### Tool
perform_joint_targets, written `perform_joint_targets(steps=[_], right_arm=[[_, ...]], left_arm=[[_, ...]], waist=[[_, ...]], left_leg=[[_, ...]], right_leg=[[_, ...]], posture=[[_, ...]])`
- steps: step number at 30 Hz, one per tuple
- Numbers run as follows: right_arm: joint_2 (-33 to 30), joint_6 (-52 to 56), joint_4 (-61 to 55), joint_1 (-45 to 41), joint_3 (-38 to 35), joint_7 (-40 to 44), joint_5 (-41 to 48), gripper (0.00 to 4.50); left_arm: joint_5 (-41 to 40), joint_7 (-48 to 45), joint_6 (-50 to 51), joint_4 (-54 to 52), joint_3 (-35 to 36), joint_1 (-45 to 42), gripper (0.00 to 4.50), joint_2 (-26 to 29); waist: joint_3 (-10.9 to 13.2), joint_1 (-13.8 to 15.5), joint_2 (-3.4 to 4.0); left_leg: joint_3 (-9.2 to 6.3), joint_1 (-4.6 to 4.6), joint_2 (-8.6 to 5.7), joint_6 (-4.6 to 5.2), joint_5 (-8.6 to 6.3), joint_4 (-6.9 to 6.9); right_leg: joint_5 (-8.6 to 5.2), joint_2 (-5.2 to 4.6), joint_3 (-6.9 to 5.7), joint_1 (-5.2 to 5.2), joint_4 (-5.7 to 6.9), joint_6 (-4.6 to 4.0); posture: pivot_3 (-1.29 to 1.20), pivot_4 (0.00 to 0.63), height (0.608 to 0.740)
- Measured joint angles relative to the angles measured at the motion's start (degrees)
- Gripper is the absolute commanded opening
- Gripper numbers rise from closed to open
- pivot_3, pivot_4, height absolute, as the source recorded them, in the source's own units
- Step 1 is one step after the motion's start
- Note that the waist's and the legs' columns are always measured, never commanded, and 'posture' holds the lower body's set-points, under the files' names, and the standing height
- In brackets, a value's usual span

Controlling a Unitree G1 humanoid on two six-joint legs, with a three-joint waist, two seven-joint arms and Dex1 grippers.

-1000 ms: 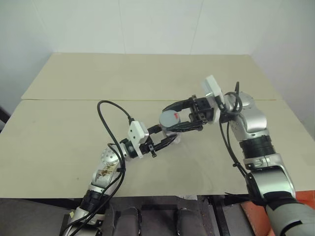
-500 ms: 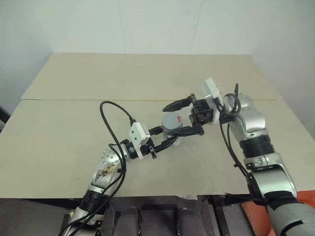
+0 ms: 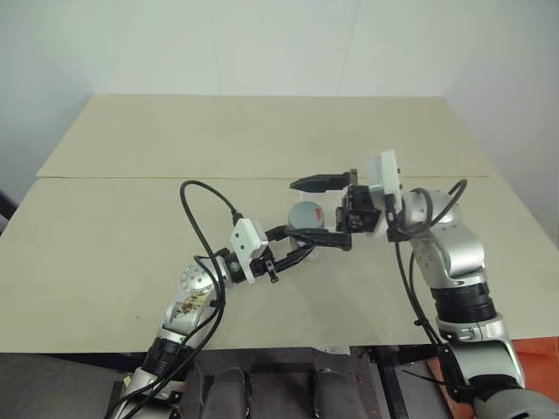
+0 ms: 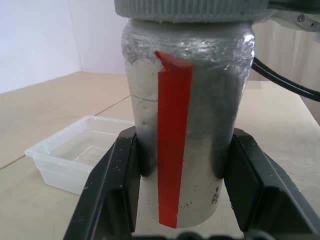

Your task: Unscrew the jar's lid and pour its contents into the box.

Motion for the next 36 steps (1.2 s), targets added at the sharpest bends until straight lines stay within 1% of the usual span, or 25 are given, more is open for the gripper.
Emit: perform_joint_targets(steps=[8, 15, 36], right_arm=[[-0.2, -1.2, 0.4, 0.0, 1.2, -1.9, -2.7, 4.45], [-2.9, -1.4, 0.7, 0.0, 1.1, -1.5, -2.7, 4.45], [-8.9, -1.5, -1.0, 6.0, -3.0, -0.6, 0.1, 4.45]], left_arm=[[0.0, -0.2, 0.0, 0.9, 0.0, -0.4, 2.03, 0.1], [0.5, -0.3, -0.2, 1.2, 0.0, -0.4, 2.03, 0.1], [0.4, -1.5, -1.7, 3.4, 0.8, -0.9, 2.03, -0.7]], waist=[[0.0, 0.0, 0.0], [0.0, 0.0, 0.0], [0.0, 0.0, 0.0]], left_leg=[[0.01, 0.0, 0.01, 0.0, 0.0, 0.0], [0.01, 0.0, 0.01, 0.0, 0.0, 0.0], [0.01, 0.0, 0.01, 0.0, 0.0, 0.0]], right_leg=[[0.0, 0.03, 0.01, -0.01, 0.01, 0.0], [0.0, 0.03, 0.01, -0.01, 0.01, 0.0], [0.0, 0.03, 0.01, 0.01, -0.02, 0.0]], posture=[[0.0, 0.15, 0.74], [0.0, 0.15, 0.74], [0.0, 0.15, 0.74]])
